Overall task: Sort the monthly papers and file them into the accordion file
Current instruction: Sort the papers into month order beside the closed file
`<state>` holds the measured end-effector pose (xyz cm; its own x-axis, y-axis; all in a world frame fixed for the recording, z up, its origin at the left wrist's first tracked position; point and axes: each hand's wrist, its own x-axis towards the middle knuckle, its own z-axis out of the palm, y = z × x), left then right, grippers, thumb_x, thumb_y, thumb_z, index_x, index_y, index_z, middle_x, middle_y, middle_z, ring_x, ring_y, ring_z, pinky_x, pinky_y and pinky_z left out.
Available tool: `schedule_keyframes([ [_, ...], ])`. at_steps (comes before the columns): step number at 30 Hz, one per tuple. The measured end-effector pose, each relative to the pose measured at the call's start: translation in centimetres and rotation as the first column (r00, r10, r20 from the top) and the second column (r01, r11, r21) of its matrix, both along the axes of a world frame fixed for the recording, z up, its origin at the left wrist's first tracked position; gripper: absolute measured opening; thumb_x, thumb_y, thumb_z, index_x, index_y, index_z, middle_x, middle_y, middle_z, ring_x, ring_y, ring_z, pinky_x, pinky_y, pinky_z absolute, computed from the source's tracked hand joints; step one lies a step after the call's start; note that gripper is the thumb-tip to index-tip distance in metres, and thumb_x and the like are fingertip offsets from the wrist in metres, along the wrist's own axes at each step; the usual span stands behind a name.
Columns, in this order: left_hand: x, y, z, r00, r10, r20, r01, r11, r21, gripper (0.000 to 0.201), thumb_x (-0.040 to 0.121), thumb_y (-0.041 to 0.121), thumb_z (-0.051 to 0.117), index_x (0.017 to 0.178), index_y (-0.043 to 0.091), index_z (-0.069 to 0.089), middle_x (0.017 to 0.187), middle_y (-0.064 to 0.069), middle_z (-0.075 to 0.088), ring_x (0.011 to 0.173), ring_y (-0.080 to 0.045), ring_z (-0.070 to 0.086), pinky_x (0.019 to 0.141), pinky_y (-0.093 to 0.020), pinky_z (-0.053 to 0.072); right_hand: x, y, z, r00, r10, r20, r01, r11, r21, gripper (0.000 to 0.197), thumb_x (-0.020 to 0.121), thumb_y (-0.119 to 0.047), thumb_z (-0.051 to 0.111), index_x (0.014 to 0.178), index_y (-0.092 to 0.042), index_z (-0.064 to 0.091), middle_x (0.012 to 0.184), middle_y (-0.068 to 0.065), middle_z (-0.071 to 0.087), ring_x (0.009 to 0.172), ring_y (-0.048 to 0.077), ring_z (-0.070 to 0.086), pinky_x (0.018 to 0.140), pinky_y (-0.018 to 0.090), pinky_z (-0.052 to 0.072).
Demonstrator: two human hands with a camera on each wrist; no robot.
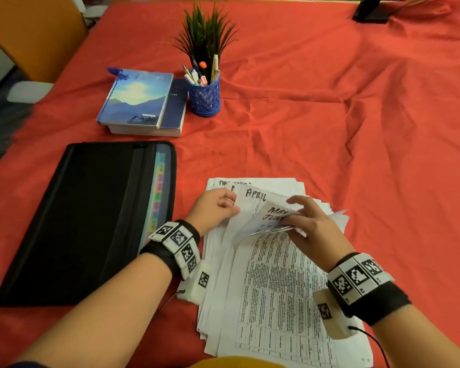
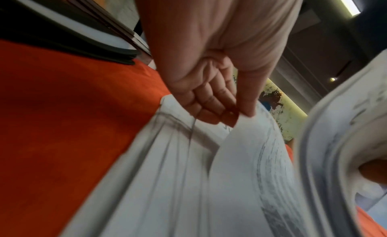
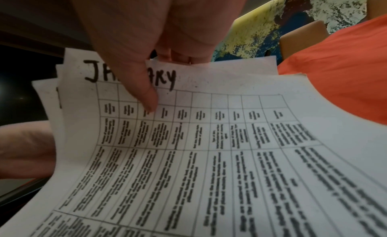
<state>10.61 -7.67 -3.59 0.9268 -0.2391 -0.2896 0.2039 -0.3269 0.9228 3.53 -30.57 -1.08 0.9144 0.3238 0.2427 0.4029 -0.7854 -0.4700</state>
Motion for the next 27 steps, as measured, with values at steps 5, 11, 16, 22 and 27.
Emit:
schedule_keyframes([
  [5, -1.6, 0.2, 0.5, 0.989, -0.147, -0.023, 0.146, 0.987, -0.064, 0.024, 0.074, -0.008, 0.072, 0.072, 0.016, 0.068, 0.063, 0.011, 0.067, 0.06, 0.003, 0.061, 0.064, -0.011, 0.049, 0.7, 0.3, -0.5, 0.996, 0.038, 0.087, -0.031, 0.996, -0.078, 0.024, 0.064, 0.005, 0.074, 0.079, -0.013, 0.071, 0.108, 0.009, 0.064, 0.096, 0.027, 0.048, 0.084, 0.035, 0.045],
  [11, -0.2, -0.1, 0.4, 0.997, -0.058, 0.047, 0.052, 0.992, 0.113, 0.015, 0.087, 0.028, 0.065, 0.083, 0.014, 0.068, 0.077, 0.008, 0.064, 0.075, -0.007, 0.058, 0.07, -0.019, 0.043, 0.3, 0.2, -0.1, 0.995, 0.052, 0.084, -0.04, 0.991, -0.13, 0.028, 0.072, -0.024, 0.045, 0.079, -0.021, 0.072, 0.085, -0.008, 0.067, 0.092, 0.015, 0.048, 0.077, 0.035, 0.042],
  [16, 0.6, -1.6, -0.9, 0.974, -0.212, 0.076, 0.121, 0.779, 0.616, 0.042, 0.082, 0.035, 0.064, 0.114, 0.01, 0.052, 0.112, -0.003, 0.05, 0.104, -0.02, 0.049, 0.088, -0.03, 0.041, 0.0, 0.5, 0.2, 0.998, 0.054, 0.037, -0.051, 0.995, -0.087, 0.032, 0.072, -0.022, 0.043, 0.082, -0.019, 0.073, 0.087, -0.003, 0.067, 0.082, 0.009, 0.052, 0.076, 0.027, 0.039],
  [22, 0.7, -2.4, -0.9, 0.98, -0.179, 0.085, 0.079, 0.745, 0.662, 0.047, 0.079, 0.027, 0.068, 0.12, 0.011, 0.049, 0.125, -0.009, 0.045, 0.116, -0.026, 0.044, 0.097, -0.035, 0.041, -0.5, 0.1, 0.1, 0.997, 0.054, 0.061, -0.052, 0.998, -0.022, 0.031, 0.072, -0.019, 0.044, 0.083, -0.018, 0.072, 0.09, 0.002, 0.064, 0.081, 0.008, 0.051, 0.071, 0.029, 0.046],
  [27, 1.2, -2.6, -0.8, 0.976, -0.207, 0.06, 0.115, 0.735, 0.668, 0.054, 0.074, 0.033, 0.071, 0.12, 0.016, 0.049, 0.123, -0.006, 0.045, 0.116, -0.026, 0.043, 0.098, -0.036, 0.039, -0.7, 0.0, -0.2, 0.995, 0.064, 0.079, -0.065, 0.998, 0.011, 0.03, 0.063, -0.003, 0.061, 0.086, -0.021, 0.067, 0.089, 0.003, 0.063, 0.079, 0.013, 0.056, 0.07, 0.032, 0.049],
])
